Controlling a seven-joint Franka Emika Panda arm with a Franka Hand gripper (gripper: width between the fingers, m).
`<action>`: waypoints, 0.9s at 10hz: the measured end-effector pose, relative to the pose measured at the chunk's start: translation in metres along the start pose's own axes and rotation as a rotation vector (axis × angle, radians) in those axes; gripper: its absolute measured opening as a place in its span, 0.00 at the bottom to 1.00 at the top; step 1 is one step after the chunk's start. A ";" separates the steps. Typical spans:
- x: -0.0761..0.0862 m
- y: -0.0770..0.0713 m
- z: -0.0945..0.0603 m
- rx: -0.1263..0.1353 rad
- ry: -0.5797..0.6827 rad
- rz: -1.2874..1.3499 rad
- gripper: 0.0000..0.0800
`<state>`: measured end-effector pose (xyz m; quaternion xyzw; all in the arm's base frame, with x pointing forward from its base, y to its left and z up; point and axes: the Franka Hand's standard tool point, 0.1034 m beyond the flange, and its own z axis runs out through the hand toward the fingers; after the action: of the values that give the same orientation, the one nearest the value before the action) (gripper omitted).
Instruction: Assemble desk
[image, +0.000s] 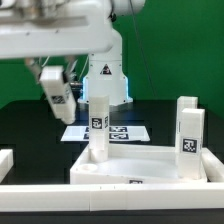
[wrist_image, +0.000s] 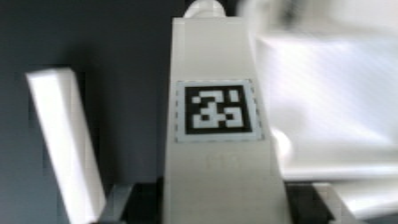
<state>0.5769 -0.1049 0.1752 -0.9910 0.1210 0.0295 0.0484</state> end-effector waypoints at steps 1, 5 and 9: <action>0.022 -0.026 -0.020 0.024 0.112 0.042 0.36; 0.036 -0.030 -0.025 -0.007 0.371 0.032 0.36; 0.034 -0.030 -0.002 -0.052 0.525 0.020 0.36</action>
Offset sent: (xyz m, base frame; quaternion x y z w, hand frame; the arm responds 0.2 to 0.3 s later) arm 0.0000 0.0000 0.0000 0.0000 0.1296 0.0000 0.9916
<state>0.6170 -0.0842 0.1774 -0.9644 0.1386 -0.2250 -0.0104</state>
